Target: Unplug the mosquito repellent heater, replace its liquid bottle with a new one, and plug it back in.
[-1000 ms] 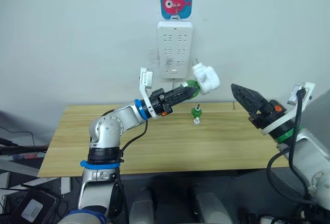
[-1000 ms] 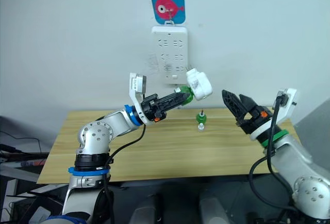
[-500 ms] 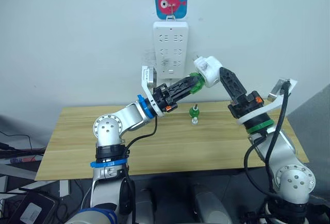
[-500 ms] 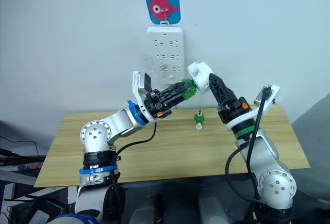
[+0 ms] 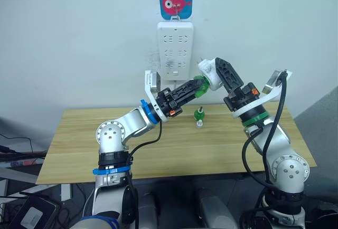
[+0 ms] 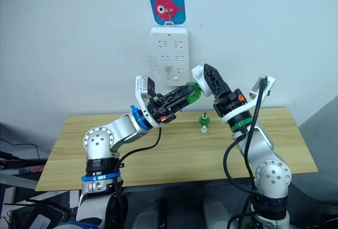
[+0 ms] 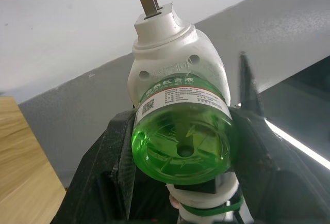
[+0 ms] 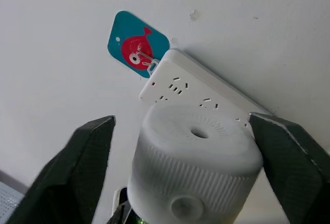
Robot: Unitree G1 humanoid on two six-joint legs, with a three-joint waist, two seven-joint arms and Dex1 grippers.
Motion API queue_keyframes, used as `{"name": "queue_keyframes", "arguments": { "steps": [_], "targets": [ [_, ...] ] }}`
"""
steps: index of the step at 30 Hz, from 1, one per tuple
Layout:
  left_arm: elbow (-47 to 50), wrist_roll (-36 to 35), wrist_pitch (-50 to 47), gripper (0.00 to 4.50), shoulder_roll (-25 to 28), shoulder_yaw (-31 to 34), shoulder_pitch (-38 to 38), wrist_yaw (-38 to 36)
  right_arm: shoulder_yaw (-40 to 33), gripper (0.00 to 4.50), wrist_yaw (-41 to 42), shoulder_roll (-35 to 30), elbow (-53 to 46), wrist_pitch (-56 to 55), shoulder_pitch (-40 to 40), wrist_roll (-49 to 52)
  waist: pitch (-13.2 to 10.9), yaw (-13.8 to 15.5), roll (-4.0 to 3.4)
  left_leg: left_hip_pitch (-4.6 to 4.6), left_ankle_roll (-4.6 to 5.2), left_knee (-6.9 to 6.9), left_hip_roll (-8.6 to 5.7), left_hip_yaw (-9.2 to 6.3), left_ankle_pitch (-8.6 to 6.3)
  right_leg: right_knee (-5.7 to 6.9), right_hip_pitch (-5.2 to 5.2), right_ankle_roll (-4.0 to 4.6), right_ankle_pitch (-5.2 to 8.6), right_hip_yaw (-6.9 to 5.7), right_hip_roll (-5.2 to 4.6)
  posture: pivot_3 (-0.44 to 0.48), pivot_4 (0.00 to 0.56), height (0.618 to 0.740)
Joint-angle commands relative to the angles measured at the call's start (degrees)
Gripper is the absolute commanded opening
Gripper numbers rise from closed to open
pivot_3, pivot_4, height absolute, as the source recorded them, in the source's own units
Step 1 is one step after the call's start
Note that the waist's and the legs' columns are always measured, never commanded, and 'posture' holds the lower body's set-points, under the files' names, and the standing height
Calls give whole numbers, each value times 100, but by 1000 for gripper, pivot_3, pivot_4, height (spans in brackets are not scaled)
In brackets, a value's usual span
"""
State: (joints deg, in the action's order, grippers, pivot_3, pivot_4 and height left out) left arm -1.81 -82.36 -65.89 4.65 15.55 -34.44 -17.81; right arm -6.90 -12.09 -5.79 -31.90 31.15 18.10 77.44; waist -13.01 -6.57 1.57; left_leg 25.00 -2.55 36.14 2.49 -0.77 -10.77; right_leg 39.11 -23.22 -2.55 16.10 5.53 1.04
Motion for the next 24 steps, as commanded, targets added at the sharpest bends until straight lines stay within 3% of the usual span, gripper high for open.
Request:
{"name": "queue_keyframes", "arguments": {
  "steps": [1, 3, 9, 13, 16, 24],
  "targets": [
    [277, -122, 74, 2266, 5, -115, -14, -79, 67, 2911, 121, -41, -149, 22, 86, 273, 2, 2, -1, 0, 0, 0, 0, 0, 0, 0, 0, 0, 0, 1, 0, -141, 167, 740],
    [297, -104, 101, 2266, 3, -164, 7, -113, 98, 2375, 128, -93, -154, 74, 83, 379, 3, 1, -2, 0, 0, 0, 0, 0, 0, 0, 0, 0, 0, 0, 1, -142, 168, 740],
    [317, -92, 131, 2266, 53, -249, 50, -209, 192, 163, 117, -192, -183, 132, 65, 553, 3, 1, -1, 0, 0, 0, 0, 0, 0, 0, 0, 0, 0, 0, 0, -141, 165, 740],
    [279, -114, 163, 2266, 129, -186, 56, -214, 105, 0, 178, -116, -219, -134, 41, 254, 4, 1, -1, 0, 0, 0, 0, 0, 0, 0, 0, 0, 0, 0, 0, -142, 166, 740],
    [245, -204, 136, 2266, 250, -112, 57, -214, -15, 563, 117, -241, -220, -277, -30, -258, 4, 2, -1, 0, 0, 0, 0, 0, 0, -1, 0, 0, 0, 1, 0, -142, 166, 740],
    [212, -408, 41, 2266, 472, -112, 77, -217, -256, 3530, -64, -611, -548, -197, -761, -250, 5, 8, -1, 0, 0, -1, -1, 2, 0, 0, 0, 0, 0, 3, -2, -141, 168, 740]
  ]
}}
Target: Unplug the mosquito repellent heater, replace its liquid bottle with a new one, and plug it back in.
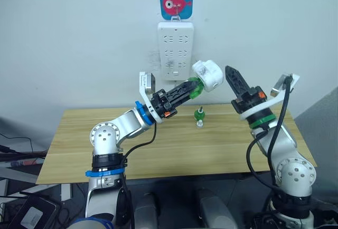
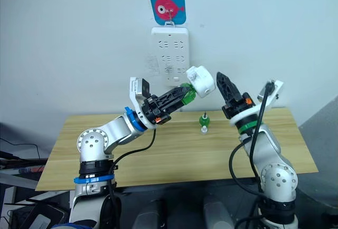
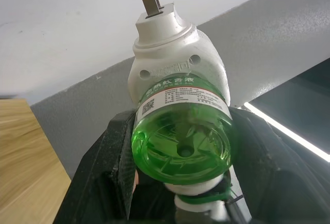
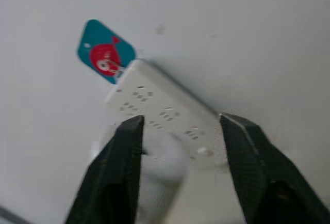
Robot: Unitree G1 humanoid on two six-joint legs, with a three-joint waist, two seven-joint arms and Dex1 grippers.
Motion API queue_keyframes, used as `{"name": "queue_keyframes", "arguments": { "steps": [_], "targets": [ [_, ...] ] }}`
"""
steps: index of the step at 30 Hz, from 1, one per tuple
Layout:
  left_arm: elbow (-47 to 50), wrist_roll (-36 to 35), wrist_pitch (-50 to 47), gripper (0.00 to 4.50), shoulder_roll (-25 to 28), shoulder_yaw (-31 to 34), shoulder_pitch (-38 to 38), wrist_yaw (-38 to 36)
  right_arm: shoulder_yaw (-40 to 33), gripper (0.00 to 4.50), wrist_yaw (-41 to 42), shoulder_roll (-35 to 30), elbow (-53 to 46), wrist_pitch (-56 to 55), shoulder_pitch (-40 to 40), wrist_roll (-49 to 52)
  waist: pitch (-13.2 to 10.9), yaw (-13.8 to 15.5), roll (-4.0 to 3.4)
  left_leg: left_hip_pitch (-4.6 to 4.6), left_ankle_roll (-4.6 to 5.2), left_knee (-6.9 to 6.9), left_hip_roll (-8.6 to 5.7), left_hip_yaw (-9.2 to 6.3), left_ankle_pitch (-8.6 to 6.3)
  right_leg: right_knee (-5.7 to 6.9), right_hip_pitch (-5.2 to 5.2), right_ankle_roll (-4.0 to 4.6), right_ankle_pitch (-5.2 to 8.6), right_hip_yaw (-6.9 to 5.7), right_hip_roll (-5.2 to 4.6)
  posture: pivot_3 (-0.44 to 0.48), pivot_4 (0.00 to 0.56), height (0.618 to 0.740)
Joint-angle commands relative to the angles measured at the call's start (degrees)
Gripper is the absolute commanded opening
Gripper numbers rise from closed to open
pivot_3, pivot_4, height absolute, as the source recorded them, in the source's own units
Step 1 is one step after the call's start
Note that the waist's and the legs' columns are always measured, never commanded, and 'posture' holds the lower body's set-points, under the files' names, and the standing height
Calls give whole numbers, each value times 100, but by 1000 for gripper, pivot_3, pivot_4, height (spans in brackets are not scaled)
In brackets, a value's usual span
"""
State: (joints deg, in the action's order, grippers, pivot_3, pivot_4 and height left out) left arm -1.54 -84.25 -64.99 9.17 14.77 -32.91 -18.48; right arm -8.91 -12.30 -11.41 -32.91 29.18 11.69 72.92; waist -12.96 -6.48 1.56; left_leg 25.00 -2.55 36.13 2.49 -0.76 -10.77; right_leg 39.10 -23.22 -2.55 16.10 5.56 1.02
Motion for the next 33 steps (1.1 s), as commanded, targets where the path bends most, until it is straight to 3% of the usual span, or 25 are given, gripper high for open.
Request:
{"name": "queue_keyframes", "arguments": {
  "steps": [1, 3, 23, 26, 29, 33],
  "targets": [
    [178, -213, -39, 2266, 27, -56, -76, -161, -27, 3901, -77, -40, -546, 4, -203, 361, 0, 0, 0, 0, 0, 0, 1, 0, 0, 0, 0, 0, 0, -1, 0, -144, 169, 740],
    [149, -199, -24, 2266, 21, -90, -78, -170, 63, 4500, -131, 24, -732, -15, -319, 665, 0, -2, 0, 0, 0, 0, 1, -1, 0, 1, 0, 0, 0, 0, 1, -151, 171, 740],
    [41, -413, -189, 2266, -103, -302, -127, -119, 710, 4500, 4, 340, -810, -200, -137, 578, 0, -21, 0, 0, 0, 0, 1, -1, 0, -2, 0, -1, 0, -1, 1, -177, 179, 740],
    [54, -478, -209, 2266, -94, -335, -124, -134, 738, 3937, 90, 375, -748, -220, -93, 588, 1, -20, 1, 0, 0, 0, 1, -2, 0, -2, 0, -1, 0, -1, 1, -174, 179, 740],
    [72, -513, -223, 2266, -72, -375, -114, -153, 753, 3097, 187, 370, -700, -197, -56, 678, 1, -20, 0, 0, 0, 0, 1, -2, 0, -2, 0, 0, 0, -1, 2, -172, 180, 740],
    [97, -535, -210, 2266, -74, -393, -91, -143, 773, 3028, 248, 335, -658, -188, -24, 757, 1, -17, 0, 0, 0, 0, 1, -1, 0, -2, 0, -1, 0, -1, 1, -167, 180, 740]
  ]
}}
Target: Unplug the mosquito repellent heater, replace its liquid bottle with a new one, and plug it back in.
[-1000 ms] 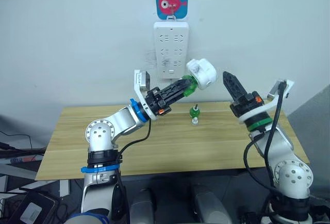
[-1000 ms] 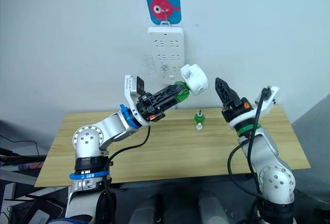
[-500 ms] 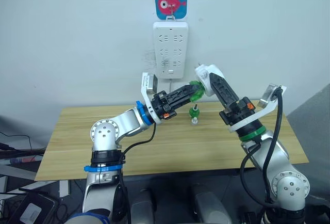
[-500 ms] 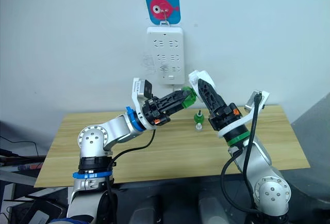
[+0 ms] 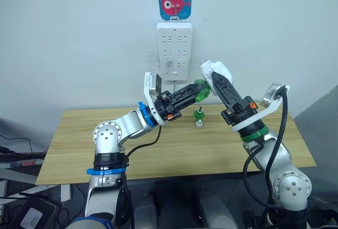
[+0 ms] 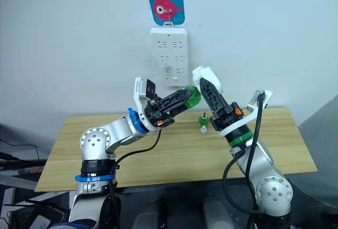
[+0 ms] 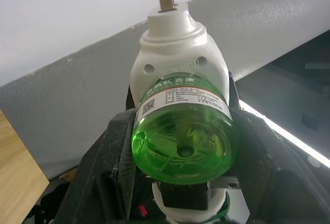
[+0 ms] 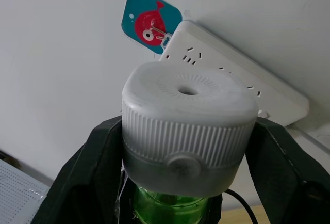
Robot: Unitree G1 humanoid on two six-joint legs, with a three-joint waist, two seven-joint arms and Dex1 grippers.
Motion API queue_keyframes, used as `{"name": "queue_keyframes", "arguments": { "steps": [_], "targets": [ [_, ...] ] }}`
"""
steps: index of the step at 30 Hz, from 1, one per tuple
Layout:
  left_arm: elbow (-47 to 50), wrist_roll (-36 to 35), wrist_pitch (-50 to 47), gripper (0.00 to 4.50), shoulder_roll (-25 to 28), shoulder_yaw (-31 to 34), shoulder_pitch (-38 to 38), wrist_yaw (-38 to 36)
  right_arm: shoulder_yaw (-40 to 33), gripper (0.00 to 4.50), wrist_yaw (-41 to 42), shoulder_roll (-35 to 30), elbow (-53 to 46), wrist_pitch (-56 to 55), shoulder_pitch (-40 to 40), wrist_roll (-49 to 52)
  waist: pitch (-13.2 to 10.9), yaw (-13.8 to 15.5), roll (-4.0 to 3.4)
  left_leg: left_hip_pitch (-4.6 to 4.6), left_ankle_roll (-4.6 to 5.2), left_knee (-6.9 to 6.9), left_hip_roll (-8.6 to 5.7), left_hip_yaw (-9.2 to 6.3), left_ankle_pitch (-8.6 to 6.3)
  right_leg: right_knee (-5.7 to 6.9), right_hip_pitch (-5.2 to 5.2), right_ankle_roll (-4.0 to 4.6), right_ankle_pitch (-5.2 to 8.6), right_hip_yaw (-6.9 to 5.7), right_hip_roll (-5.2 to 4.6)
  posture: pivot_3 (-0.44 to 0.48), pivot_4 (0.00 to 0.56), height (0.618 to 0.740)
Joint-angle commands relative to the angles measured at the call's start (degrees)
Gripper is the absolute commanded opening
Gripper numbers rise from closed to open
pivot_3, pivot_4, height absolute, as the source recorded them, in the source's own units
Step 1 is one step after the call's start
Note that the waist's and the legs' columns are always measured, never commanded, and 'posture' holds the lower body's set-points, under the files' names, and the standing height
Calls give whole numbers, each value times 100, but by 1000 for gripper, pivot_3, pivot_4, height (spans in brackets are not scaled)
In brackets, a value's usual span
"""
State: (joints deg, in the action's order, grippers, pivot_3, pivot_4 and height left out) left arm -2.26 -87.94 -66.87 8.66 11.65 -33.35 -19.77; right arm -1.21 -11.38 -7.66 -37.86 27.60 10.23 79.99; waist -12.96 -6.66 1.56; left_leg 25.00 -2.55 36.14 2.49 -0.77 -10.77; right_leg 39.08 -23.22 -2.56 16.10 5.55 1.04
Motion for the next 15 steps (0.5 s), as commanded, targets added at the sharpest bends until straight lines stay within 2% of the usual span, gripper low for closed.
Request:
{"name": "queue_keyframes", "arguments": {
  "steps": [1, 8, 15],
  "targets": [
    [173, -166, -25, 2266, -20, -84, -44, -16, 8, 3028, 164, -49, -162, -29, 122, 62, 0, 1, 0, 0, 0, 0, 0, 0, 0, 0, 0, 0, 0, 0, 0, -166, 180, 740],
    [65, -143, -111, 2266, 72, -110, -60, 171, 15, 3028, 183, -26, -166, -72, 108, 140, 0, 3, 0, 0, 0, 0, 1, 0, 0, 0, 0, 0, 0, 0, 0, -163, 179, 740],
    [500, 640, 107, 4482, 403, -392, 3, -494, -10, 3011, 143, -13, -190, -129, 63, 101, 0, 3, 0, 0, 0, -1, 0, 1, 0, -1, 0, 0, 0, 1, 0, -162, 174, 740]
  ]
}}
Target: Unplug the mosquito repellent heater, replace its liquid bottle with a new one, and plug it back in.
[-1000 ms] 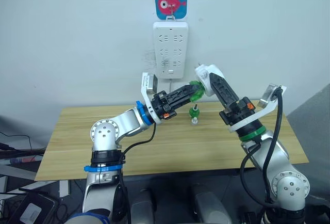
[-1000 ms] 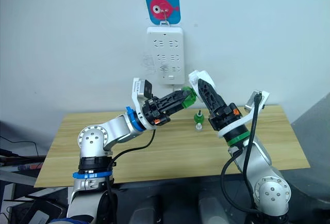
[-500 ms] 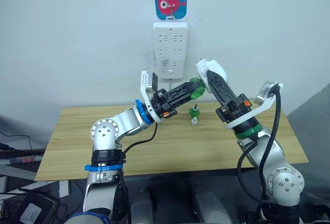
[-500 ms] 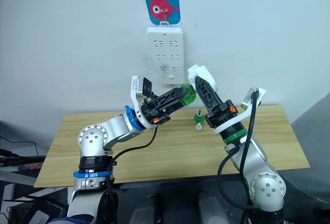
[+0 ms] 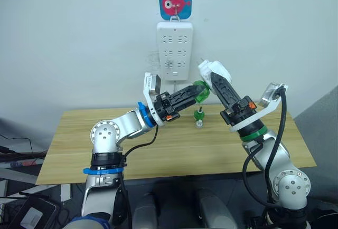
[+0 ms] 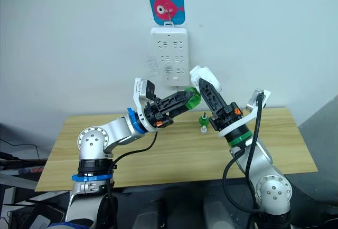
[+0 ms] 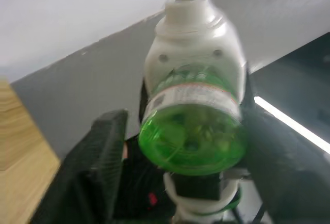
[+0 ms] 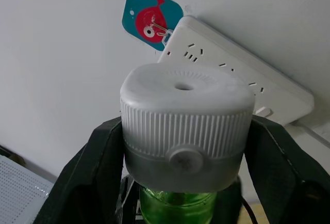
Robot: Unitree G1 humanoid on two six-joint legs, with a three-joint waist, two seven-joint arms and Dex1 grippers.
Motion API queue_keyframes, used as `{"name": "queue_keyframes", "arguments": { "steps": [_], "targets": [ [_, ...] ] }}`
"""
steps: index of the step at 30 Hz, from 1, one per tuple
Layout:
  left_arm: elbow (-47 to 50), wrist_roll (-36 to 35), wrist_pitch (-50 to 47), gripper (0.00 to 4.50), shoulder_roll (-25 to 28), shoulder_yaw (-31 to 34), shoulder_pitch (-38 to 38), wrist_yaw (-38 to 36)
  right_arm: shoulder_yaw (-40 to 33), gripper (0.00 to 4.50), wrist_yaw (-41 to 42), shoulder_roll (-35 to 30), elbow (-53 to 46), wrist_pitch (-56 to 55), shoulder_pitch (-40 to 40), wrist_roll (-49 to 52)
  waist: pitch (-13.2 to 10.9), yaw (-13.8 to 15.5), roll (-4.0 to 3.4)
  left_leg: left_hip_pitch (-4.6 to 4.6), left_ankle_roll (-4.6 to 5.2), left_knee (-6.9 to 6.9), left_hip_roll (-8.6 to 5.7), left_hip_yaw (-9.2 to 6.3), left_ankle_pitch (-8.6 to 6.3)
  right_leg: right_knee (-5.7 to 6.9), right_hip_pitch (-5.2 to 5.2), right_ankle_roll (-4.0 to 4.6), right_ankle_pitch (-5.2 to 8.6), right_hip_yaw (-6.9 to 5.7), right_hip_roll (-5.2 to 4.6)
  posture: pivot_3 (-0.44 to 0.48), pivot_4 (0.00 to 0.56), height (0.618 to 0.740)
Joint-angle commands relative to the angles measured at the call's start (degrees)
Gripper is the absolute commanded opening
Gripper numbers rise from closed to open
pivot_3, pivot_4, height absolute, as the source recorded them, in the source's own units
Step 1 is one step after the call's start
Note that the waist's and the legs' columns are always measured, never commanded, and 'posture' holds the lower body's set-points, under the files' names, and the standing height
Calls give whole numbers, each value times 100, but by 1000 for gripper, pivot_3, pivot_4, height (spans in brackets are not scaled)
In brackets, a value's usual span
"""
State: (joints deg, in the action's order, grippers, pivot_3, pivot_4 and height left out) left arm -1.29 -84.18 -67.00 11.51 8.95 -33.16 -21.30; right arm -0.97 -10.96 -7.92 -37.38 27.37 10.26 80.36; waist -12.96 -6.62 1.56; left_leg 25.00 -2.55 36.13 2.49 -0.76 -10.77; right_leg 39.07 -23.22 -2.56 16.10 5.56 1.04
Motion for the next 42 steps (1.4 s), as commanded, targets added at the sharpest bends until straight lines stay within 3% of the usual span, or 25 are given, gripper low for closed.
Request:
{"name": "queue_keyframes", "arguments": {
  "steps": [1, 6, 9, 12, 15, 20, 29, 42],
  "targets": [
    [471, 401, 186, 4500, 162, -155, -6, -441, -37, 3011, 98, 15, -240, -110, 49, 56, 0, -2, 0, 0, 0, 0, 0, 1, 0, 0, 0, 0, 0, 1, 0, -162, 174, 740],
    [809, 1073, 437, 4500, 735, -290, 54, -1132, -95, 3011, 68, -20, -275, -137, -7, -5, 0, -4, -1, -2, 0, -3, 3, 0, 0, 1, -1, 0, 0, 0, 2, -161, 173, 740],
    [1211, 2138, 1108, 4500, 1443, -687, 243, -1978, -162, 3011, 75, -120, -291, -149, -24, -203, 2, -18, -3, -2, 0, -7, 4, 3, 0, 0, -4, 1, 0, 2, 2, -165, 168, 740],
    [1087, 3518, 2503, 4500, 1785, -897, 396, -2287, -232, 3010, 93, -480, -344, -86, 28, -807, 3, -9, -5, -2, 0, -8, 1, 8, 0, -2, -6, 2, 1, 5, -4, -164, 167, 740],
    [633, 4550, 3675, 4500, 1847, -844, 400, -2242, -138, 3010, 161, -1055, -497, 94, 163, -1670, 5, 15, -2, -1, -1, -6, -1, 13, 0, -3, -6, 2, 1, 8, -8, -169, 167, 740],
    [-381, 5581, 5164, 4500, 1621, -616, 37, -1948, 237, 3010, 495, -1922, -770, 340, 310, -2968, 6, 18, 0, -1, 0, -9, 0, 20, 0, -5, -11, 2, 1, 11, -9, -177, 170, 740],
    [-2417, 6101, 6049, 4500, 1356, -570, -1327, -2448, 637, 3009, 905, -2045, -969, 581, 363, -3916, 9, 6, 7, 3, 0, -5, -2, 19, 0, -4, -10, 0, 0, 9, -8, -195, 180, 740],
    [-3550, 6417, 6342, 4500, 896, -684, -2348, -3232, 627, 3009, 1164, -1631, -974, 846, 338, -4214, 8, -38, 8, 5, 0, -5, -3, 11, 0, -1, -10, 0, 0, 2, -5, -193, 181, 740]
  ]
}}
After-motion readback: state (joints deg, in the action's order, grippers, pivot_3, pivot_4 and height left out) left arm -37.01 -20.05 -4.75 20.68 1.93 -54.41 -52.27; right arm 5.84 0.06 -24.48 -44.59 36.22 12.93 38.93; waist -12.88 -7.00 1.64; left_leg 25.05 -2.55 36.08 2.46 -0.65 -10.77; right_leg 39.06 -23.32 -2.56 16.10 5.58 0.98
